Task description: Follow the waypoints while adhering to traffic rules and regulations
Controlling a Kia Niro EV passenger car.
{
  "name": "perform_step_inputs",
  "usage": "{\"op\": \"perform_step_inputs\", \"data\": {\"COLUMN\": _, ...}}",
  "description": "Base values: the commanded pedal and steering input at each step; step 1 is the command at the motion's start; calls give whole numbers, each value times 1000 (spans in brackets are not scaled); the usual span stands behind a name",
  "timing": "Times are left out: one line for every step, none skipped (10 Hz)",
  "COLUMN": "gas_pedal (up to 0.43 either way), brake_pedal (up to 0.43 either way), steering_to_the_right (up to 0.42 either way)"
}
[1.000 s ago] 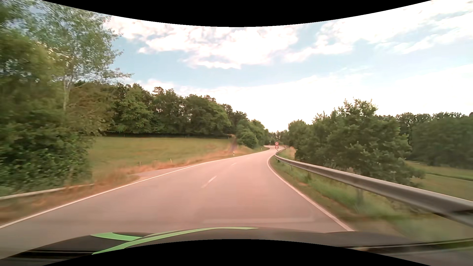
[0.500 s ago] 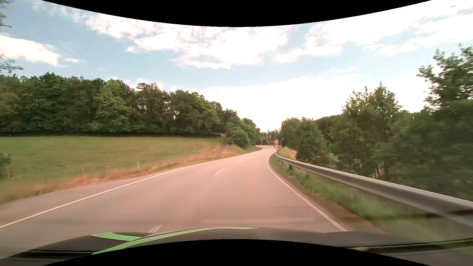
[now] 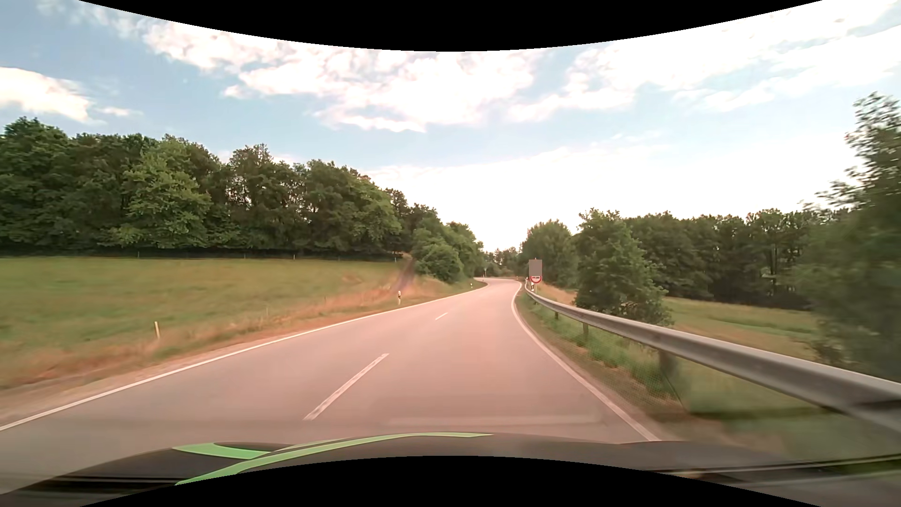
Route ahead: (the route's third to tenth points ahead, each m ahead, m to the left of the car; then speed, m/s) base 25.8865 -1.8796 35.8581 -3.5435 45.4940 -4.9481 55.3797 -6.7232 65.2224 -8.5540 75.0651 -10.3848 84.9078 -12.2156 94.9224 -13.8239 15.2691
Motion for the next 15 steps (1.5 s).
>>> {"op": "perform_step_inputs", "data": {"gas_pedal": 0, "brake_pedal": 116, "steering_to_the_right": 27}}
{"op": "perform_step_inputs", "data": {"gas_pedal": 0, "brake_pedal": 122, "steering_to_the_right": 29}}
{"op": "perform_step_inputs", "data": {"gas_pedal": 0, "brake_pedal": 122, "steering_to_the_right": 31}}
{"op": "perform_step_inputs", "data": {"gas_pedal": 0, "brake_pedal": 122, "steering_to_the_right": 31}}
{"op": "perform_step_inputs", "data": {"gas_pedal": 0, "brake_pedal": 122, "steering_to_the_right": 32}}
{"op": "perform_step_inputs", "data": {"gas_pedal": 0, "brake_pedal": 128, "steering_to_the_right": 32}}
{"op": "perform_step_inputs", "data": {"gas_pedal": 0, "brake_pedal": 134, "steering_to_the_right": 32}}
{"op": "perform_step_inputs", "data": {"gas_pedal": 0, "brake_pedal": 146, "steering_to_the_right": 33}}
{"op": "perform_step_inputs", "data": {"gas_pedal": 0, "brake_pedal": 152, "steering_to_the_right": 33}}
{"op": "perform_step_inputs", "data": {"gas_pedal": 0, "brake_pedal": 159, "steering_to_the_right": 33}}
{"op": "perform_step_inputs", "data": {"gas_pedal": 0, "brake_pedal": 159, "steering_to_the_right": 33}}
{"op": "perform_step_inputs", "data": {"gas_pedal": 0, "brake_pedal": 165, "steering_to_the_right": 33}}
{"op": "perform_step_inputs", "data": {"gas_pedal": 0, "brake_pedal": 165, "steering_to_the_right": 32}}
{"op": "perform_step_inputs", "data": {"gas_pedal": 0, "brake_pedal": 165, "steering_to_the_right": 31}}
{"op": "perform_step_inputs", "data": {"gas_pedal": 0, "brake_pedal": 122, "steering_to_the_right": 28}}
